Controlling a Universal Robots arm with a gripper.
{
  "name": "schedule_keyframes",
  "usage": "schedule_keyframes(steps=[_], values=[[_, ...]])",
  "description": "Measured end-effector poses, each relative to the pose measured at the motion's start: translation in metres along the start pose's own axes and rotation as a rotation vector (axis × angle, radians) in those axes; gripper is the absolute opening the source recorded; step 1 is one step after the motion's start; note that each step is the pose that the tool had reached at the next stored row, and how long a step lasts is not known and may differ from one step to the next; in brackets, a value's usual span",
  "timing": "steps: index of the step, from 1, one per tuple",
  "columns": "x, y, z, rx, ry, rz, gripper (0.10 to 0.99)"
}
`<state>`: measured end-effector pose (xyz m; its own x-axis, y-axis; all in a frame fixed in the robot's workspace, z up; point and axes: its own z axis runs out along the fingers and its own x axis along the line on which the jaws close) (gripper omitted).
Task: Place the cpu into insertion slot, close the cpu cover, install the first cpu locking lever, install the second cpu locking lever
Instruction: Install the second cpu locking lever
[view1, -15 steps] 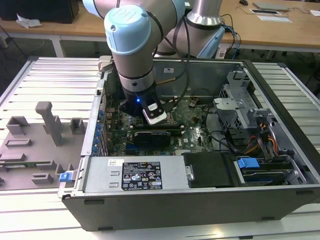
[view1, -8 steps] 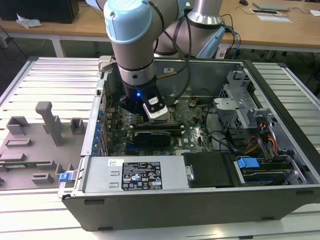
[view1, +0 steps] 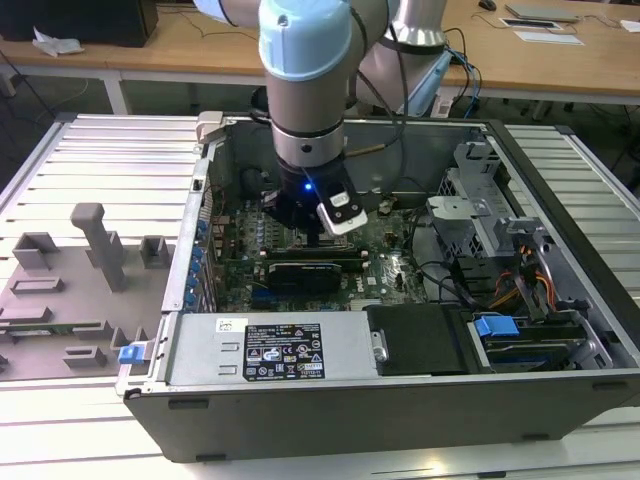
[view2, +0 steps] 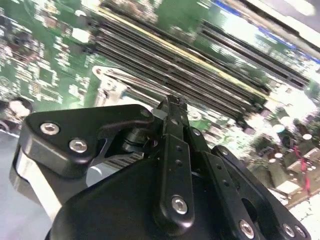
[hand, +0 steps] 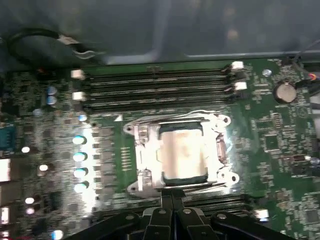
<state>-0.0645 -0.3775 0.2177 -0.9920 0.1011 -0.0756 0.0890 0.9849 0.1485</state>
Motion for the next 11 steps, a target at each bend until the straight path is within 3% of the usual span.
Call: schedule_keyframes(steps=[2, 4, 6, 11], values=[[-0.0095, 0.0041, 0.0014, 0.001, 0.0056, 0.001, 0.106], [-0.0141, 0.0145, 0.0033, 0.001, 0.0059, 0.001, 0.106], [-0.0136, 0.0212, 0.0043, 0.001, 0.0059, 0.001, 0.106], [-0.0129, 0.0291, 0.0049, 0.001, 0.0059, 0.001, 0.106]])
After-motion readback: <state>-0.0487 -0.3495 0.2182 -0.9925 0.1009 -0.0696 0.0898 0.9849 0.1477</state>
